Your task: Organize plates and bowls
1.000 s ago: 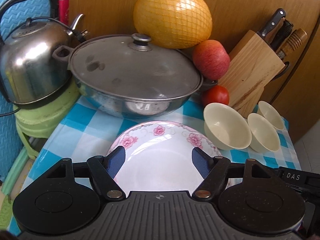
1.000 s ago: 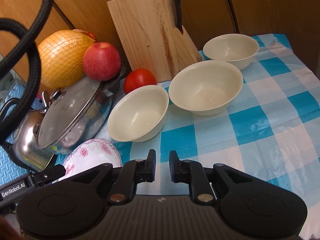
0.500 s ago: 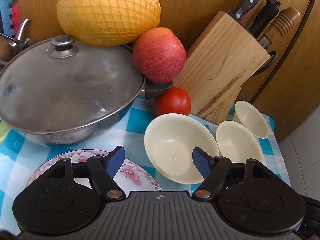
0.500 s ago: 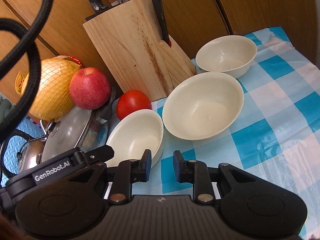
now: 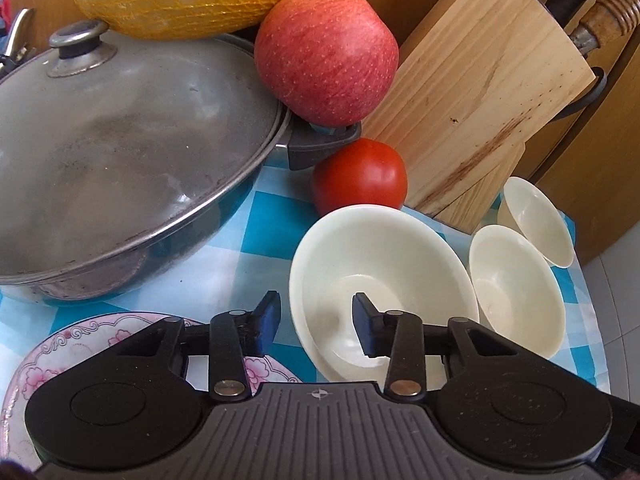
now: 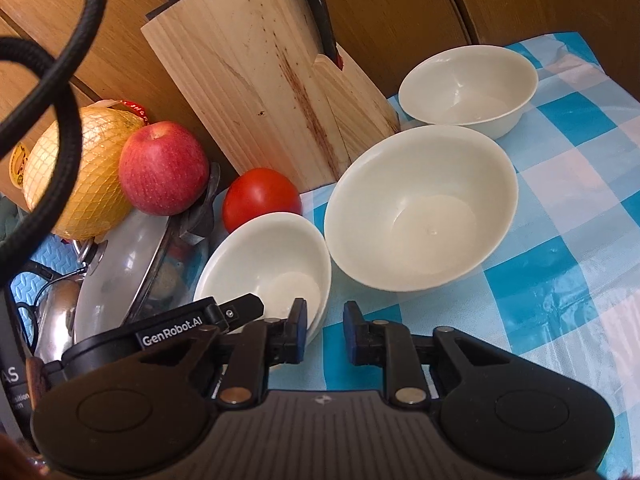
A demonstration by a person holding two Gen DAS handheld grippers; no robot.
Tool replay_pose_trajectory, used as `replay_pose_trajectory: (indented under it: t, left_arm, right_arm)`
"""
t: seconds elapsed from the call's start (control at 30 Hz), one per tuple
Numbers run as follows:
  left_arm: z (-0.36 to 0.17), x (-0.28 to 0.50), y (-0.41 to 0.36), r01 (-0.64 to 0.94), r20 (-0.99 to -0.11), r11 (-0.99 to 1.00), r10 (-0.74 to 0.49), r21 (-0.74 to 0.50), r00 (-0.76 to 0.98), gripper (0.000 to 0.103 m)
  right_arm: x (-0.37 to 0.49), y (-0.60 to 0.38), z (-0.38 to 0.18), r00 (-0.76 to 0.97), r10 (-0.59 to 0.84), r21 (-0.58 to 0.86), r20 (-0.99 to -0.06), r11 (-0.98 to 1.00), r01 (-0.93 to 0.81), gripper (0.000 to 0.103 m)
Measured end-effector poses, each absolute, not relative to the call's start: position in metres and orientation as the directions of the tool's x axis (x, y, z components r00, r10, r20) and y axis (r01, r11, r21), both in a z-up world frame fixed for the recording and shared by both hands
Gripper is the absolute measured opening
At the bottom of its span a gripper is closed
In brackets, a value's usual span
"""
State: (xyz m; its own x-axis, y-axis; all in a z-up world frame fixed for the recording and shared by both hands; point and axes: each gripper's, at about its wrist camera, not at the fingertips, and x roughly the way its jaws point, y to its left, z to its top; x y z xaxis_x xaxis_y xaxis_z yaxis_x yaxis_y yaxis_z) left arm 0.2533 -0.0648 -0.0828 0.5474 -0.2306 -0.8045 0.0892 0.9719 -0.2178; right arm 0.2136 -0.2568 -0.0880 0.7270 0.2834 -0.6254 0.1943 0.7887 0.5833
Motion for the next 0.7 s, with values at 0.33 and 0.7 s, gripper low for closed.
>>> replay_pose_trajectory:
  t: [0.33,0.7]
  left_arm:
    - [-0.077,0.242,-0.072,0.128,-0.803,0.962,-0.272,-0.241,0.530,0.036]
    - [-0.052,0.186,-0.096,0.271,-0.777,0.926,-0.369,-0.262,0.511,0.036]
  right_arm:
    - [0.200,-0.257,-0.077,0.731,0.283,0.578,-0.620,0.795,0.182,0.010]
    - [0.127,-0.282,-0.056,0.760,0.250,0.581,-0.599,0.789,0.199,0.010]
